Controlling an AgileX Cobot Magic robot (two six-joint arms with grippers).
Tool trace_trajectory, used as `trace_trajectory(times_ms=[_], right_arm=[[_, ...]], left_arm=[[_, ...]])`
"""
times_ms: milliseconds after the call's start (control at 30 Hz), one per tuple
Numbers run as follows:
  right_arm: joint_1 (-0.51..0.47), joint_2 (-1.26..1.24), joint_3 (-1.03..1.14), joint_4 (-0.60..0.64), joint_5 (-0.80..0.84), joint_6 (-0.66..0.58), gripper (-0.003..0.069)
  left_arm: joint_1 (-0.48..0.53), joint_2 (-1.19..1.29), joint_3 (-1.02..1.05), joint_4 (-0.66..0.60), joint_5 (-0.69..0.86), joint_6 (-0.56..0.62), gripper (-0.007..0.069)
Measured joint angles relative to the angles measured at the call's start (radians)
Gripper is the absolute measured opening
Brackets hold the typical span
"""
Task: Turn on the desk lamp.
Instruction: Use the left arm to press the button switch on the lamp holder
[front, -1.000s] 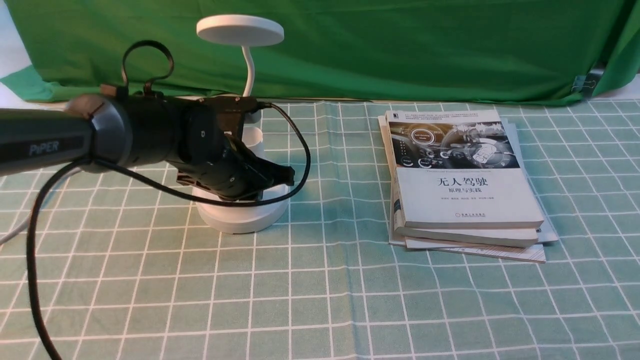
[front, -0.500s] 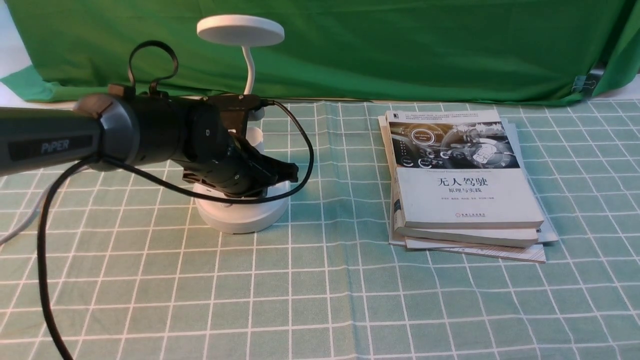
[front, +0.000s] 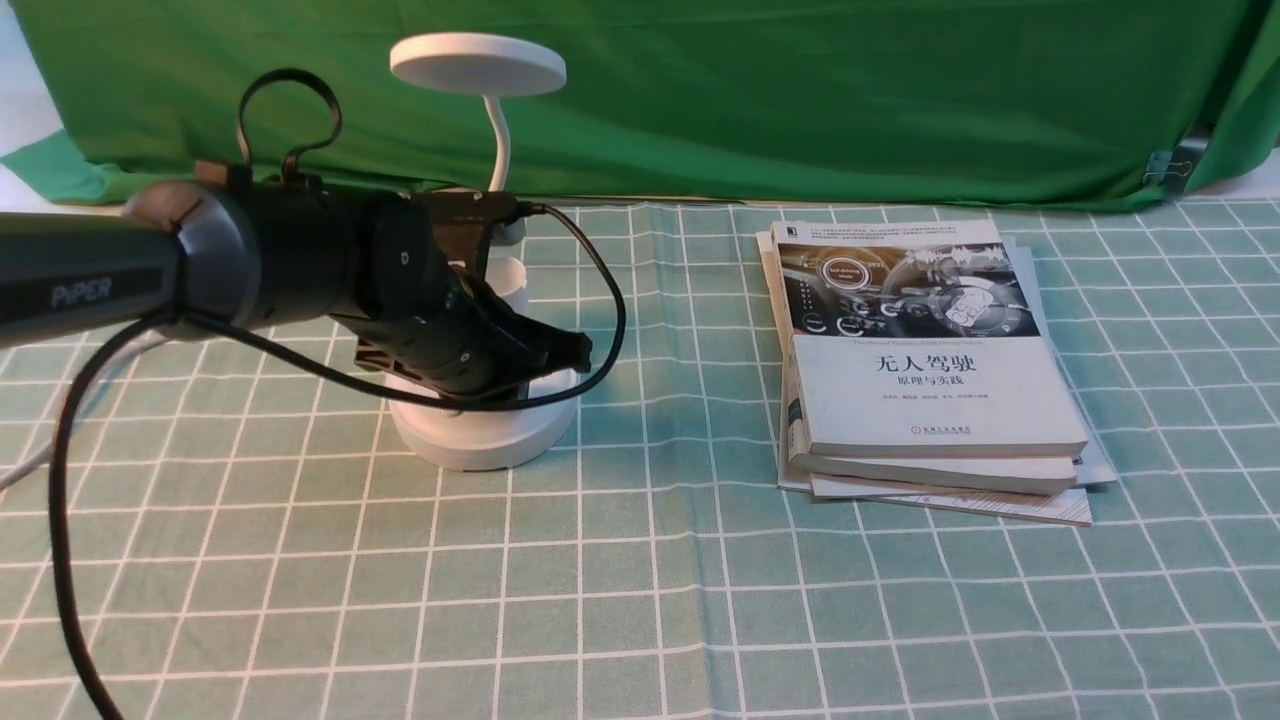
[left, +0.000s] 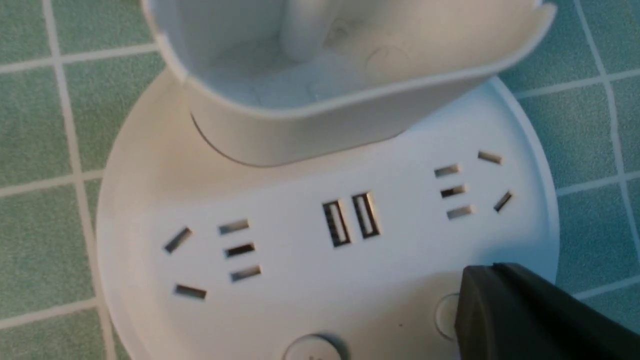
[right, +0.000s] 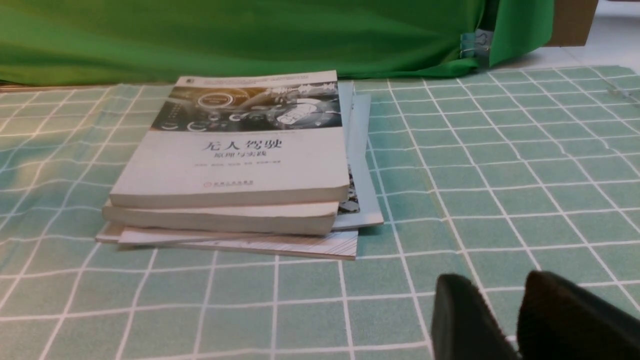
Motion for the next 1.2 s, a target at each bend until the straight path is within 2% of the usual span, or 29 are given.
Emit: trace_trajectory(times_ms=[400,733,1200], right_arm=[[0.0,0.0,0.0,0.0,0.0,0.001,0.0238],[0.0,0.0,0.0,0.0,0.0,0.001,0.0238],[0.0,0.0,0.0,0.0,0.0,0.001,0.0238]], left_arm=[[0.0,0.024,-0.01,-0.023,-0.041,0.021,0.0004],[0.0,-0.091,0.002,-0.021,-0.008,0.028,0.0004],[0.0,0.01,-0.001,-0.018,0.007,0.028,0.0004]])
